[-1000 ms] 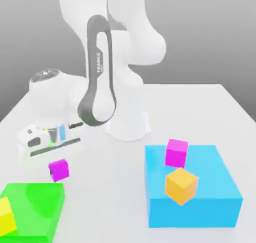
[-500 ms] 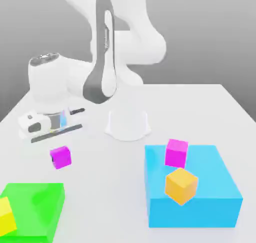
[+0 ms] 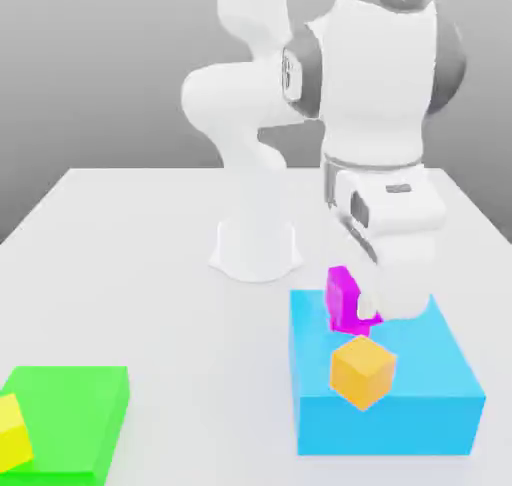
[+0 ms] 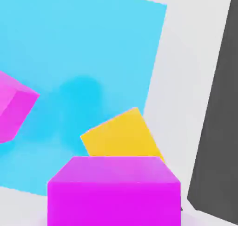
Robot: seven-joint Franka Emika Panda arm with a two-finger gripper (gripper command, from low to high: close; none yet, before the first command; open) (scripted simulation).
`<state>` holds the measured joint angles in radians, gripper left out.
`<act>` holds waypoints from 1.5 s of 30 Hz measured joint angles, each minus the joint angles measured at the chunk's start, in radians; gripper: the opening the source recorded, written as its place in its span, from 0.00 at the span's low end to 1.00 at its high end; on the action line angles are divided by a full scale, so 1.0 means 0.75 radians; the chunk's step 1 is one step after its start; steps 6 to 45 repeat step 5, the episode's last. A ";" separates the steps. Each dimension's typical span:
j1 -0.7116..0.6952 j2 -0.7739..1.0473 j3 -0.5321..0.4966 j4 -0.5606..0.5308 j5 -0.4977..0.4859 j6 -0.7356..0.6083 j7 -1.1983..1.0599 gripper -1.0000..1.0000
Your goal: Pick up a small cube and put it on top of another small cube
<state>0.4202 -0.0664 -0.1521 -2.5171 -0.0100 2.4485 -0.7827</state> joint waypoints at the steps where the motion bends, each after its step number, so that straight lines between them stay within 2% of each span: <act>1: 0.000 0.039 0.000 -0.012 0.006 0.051 -0.006 0.00; 2: 0.000 0.061 0.000 -0.019 0.009 0.080 -0.009 1.00; 45: -0.001 0.061 0.000 -0.019 0.009 0.080 -0.009 1.00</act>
